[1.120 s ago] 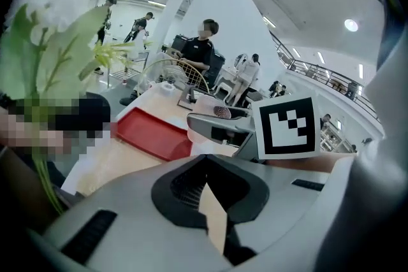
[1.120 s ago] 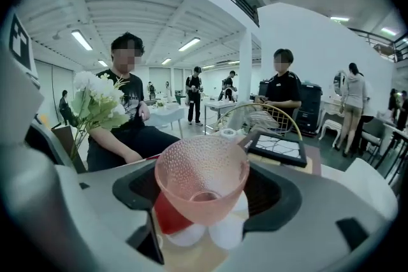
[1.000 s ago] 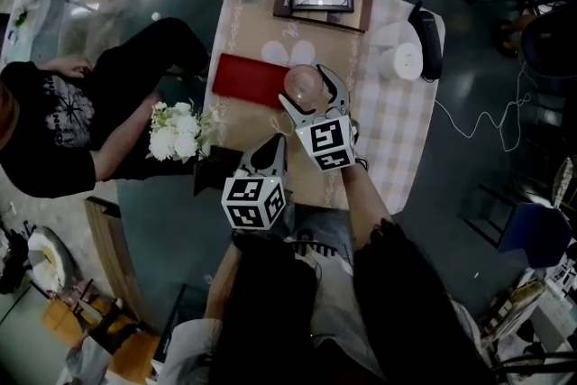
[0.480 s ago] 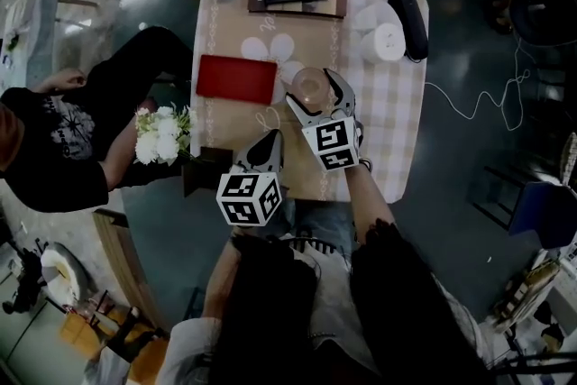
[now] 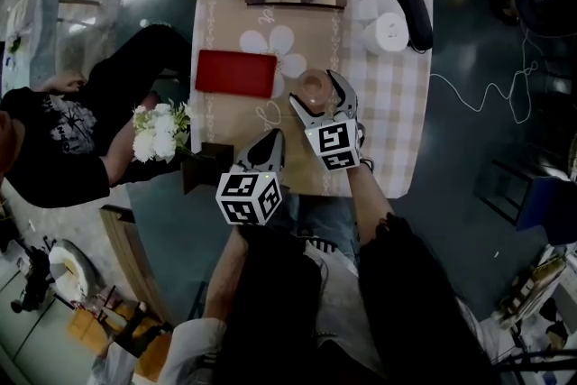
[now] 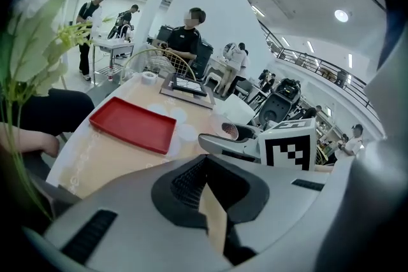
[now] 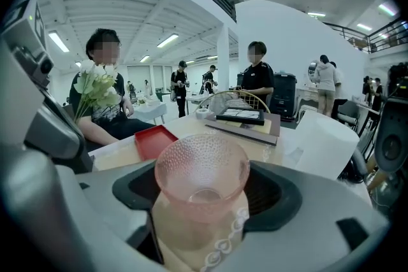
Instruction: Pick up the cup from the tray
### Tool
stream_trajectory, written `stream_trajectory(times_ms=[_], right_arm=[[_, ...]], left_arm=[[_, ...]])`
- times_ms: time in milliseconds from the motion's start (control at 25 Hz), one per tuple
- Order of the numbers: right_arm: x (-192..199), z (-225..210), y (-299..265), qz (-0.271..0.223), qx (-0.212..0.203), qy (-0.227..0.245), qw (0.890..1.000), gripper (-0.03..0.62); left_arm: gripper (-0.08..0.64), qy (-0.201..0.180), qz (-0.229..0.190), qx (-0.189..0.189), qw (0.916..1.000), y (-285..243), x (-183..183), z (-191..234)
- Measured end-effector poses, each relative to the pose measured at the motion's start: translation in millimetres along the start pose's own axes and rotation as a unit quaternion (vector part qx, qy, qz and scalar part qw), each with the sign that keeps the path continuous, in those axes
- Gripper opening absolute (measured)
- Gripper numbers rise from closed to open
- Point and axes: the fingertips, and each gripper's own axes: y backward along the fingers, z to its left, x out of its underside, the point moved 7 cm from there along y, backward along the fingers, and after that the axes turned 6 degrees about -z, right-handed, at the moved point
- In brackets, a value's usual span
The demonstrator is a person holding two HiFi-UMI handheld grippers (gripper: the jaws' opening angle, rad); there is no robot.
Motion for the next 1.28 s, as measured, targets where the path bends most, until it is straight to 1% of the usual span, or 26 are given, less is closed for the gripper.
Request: stream_trajectory(times_ms=[160, 280, 400, 520, 640, 880, 1040, 1160, 1200, 1280], right_arm=[[0.7, 0.7, 0.5, -0.009, 0.001, 0.001, 1.0, 0.394], [1.3, 1.3, 0.4, -0.014, 0.001, -0.004, 1.0, 0.394], [1.0, 0.5, 3.3, -0.022, -0.01, -0.012, 1.0, 0.396], [-7.2, -2.2, 9.1, -0.034, -0.018, -0.013, 0.999, 0.396], [-19.4, -5.0, 20.0, -0.049, -0.015, -0.016, 0.999, 0.396], [-63.5, -9.7, 50.1, -0.105, 0.007, -0.029, 0.994, 0.396], [-95.1, -5.2, 73.5, -0.134, -0.002, -0.032, 0.99, 0.394], [-109.4, 2.8, 89.3, -0.146, -0.002, -0.027, 0.989, 0.393], [-112.4, 5.9, 94.3, -0.148, 0.002, -0.022, 0.989, 0.381], [-117.3, 12.8, 105.0, -0.152, 0.012, -0.017, 0.988, 0.298]], left_arm=[[0.009, 0.006, 0.003, -0.002, 1.0, 1.3, 2.2, 0.7], [0.009, 0.0, 0.005, -0.002, 1.0, 2.5, 2.6, 1.0], [0.009, -0.01, 0.007, 0.006, 0.9999, 3.1, 4.9, 0.2], [0.009, -0.01, 0.002, 0.003, 0.9999, 4.6, 4.7, 2.4], [0.009, -0.015, -0.005, 0.0, 0.9999, 5.6, 2.8, 0.6], [0.009, -0.025, -0.037, 0.013, 0.9989, 10.7, -12.4, -9.9], [0.009, -0.031, -0.071, 0.028, 0.9966, 20.2, -28.3, -20.1], [0.009, -0.036, -0.095, 0.035, 0.9942, 29.8, -37.7, -25.8], [0.009, -0.038, -0.102, 0.037, 0.9934, 33.2, -40.1, -27.4], [0.009, -0.041, -0.116, 0.04, 0.9916, 40.2, -44.7, -30.6]])
